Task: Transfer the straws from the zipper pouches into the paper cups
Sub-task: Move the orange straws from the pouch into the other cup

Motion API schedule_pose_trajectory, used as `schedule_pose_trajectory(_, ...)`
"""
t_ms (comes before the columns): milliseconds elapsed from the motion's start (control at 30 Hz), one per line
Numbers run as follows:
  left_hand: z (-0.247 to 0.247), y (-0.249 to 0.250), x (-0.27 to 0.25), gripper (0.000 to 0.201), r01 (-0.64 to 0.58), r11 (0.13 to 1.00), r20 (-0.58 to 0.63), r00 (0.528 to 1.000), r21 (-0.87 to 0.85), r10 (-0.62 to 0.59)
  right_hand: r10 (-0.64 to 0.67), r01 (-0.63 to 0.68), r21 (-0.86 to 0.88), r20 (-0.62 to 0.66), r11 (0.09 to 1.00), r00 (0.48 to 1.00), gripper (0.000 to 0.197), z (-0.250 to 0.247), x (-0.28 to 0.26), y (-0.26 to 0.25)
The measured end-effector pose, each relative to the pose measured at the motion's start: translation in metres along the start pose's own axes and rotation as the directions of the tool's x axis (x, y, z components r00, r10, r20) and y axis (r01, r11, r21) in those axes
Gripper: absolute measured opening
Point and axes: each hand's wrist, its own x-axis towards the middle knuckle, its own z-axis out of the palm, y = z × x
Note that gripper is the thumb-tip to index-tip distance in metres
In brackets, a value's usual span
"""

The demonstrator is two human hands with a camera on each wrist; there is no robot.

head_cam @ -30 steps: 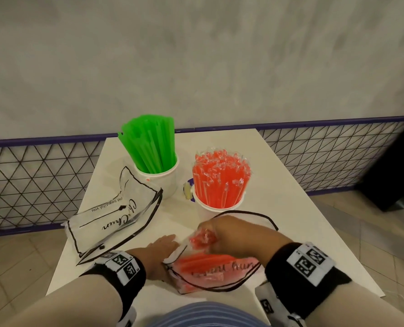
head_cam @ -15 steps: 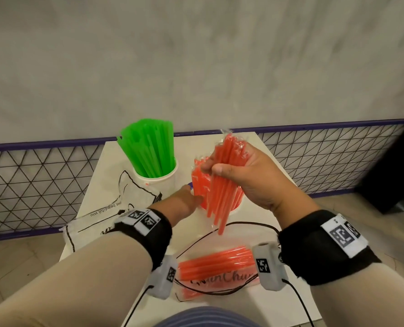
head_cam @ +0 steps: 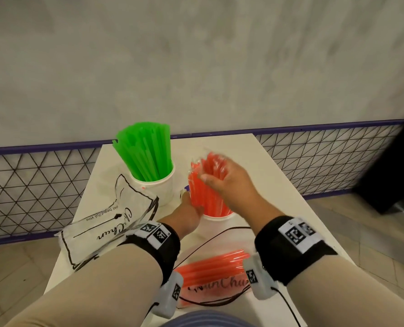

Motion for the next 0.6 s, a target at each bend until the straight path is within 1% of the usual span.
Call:
schedule_pose_trajectory(67,0.0,-0.003,0.001,0.053,-0.019,0.999,0.009,1.0,0.046,0.018,0.031,-0.028,-0.156,0.013,0.987,0.999,0.052,0.014,-0.004,0.015)
schedule_pose_trajectory(100,0.0,-0.005,0.002,0.052,-0.022,0.997,0.01,1.0,0.067,0.022,0.037,-0.036,-0.204,-0.002,0.978,0.999,0.053,0.017,-0.003,0.022)
schedule_pose_trajectory(167,-0.002,-0.004,0.001,0.057,-0.016,0.994,-0.002,1.0,0.111,0.016,0.016,-0.033,-0.231,-0.077,0.972,0.997,0.06,0.021,-0.001,0.031)
schedule_pose_trajectory(200,-0.003,-0.003,0.0,0.06,-0.015,0.991,-0.005,1.0,0.134,0.016,-0.027,-0.001,-0.214,-0.125,0.977,0.992,0.069,0.022,0.0,0.032)
schedule_pose_trajectory(233,-0.002,-0.005,0.001,0.062,-0.017,0.987,-0.009,1.0,0.158,0.018,-0.115,0.074,-0.226,-0.177,0.971,0.977,0.081,0.021,0.001,0.032)
schedule_pose_trajectory(267,0.0,-0.004,0.001,0.065,-0.019,0.985,-0.009,1.0,0.173,0.021,-0.249,0.185,-0.28,-0.211,0.942,0.945,0.092,0.021,0.001,0.031)
schedule_pose_trajectory(300,0.002,-0.006,0.004,0.067,-0.016,0.982,-0.019,1.0,0.186,0.02,-0.4,0.307,-0.361,-0.217,0.88,0.891,0.099,0.02,0.0,0.029)
schedule_pose_trajectory(333,0.004,-0.005,0.006,0.068,0.006,0.982,-0.033,0.999,0.19,0.001,-0.524,0.4,-0.446,-0.198,0.801,0.829,0.1,0.018,0.001,0.026)
schedule_pose_trajectory(367,0.006,-0.007,0.009,0.067,0.03,0.981,-0.059,0.998,0.191,-0.019,-0.604,0.455,-0.524,-0.15,0.72,0.783,0.095,0.016,0.005,0.022)
schedule_pose_trajectory(400,0.006,-0.006,0.009,0.065,0.052,0.98,-0.078,0.996,0.19,-0.038,-0.647,0.48,-0.598,-0.086,0.642,0.758,0.084,0.015,0.01,0.019)
schedule_pose_trajectory(433,0.007,-0.008,0.01,0.063,0.06,0.982,-0.088,0.995,0.181,-0.045,-0.654,0.486,-0.663,-0.009,0.57,0.756,0.071,0.015,0.016,0.018)
schedule_pose_trajectory(467,0.006,-0.008,0.009,0.062,0.052,0.985,-0.086,0.996,0.163,-0.038,-0.613,0.471,-0.722,0.083,0.506,0.786,0.056,0.016,0.022,0.018)
schedule_pose_trajectory(500,0.006,-0.009,0.009,0.063,0.033,0.988,-0.083,0.996,0.153,-0.021,-0.535,0.459,-0.764,0.178,0.453,0.826,0.051,0.017,0.026,0.02)
schedule_pose_trajectory(533,0.004,-0.01,0.007,0.064,0.017,0.988,-0.076,0.997,0.156,-0.005,-0.447,0.446,-0.796,0.251,0.409,0.858,0.057,0.018,0.028,0.023)
schedule_pose_trajectory(567,0.003,-0.011,0.007,0.065,0.006,0.986,-0.071,0.997,0.168,0.006,-0.391,0.438,-0.813,0.286,0.385,0.875,0.062,0.018,0.028,0.028)
schedule_pose_trajectory(600,0.002,-0.011,0.007,0.066,-0.004,0.984,-0.063,0.998,0.18,0.016,-0.37,0.418,-0.828,0.281,0.372,0.886,0.057,0.016,0.028,0.032)
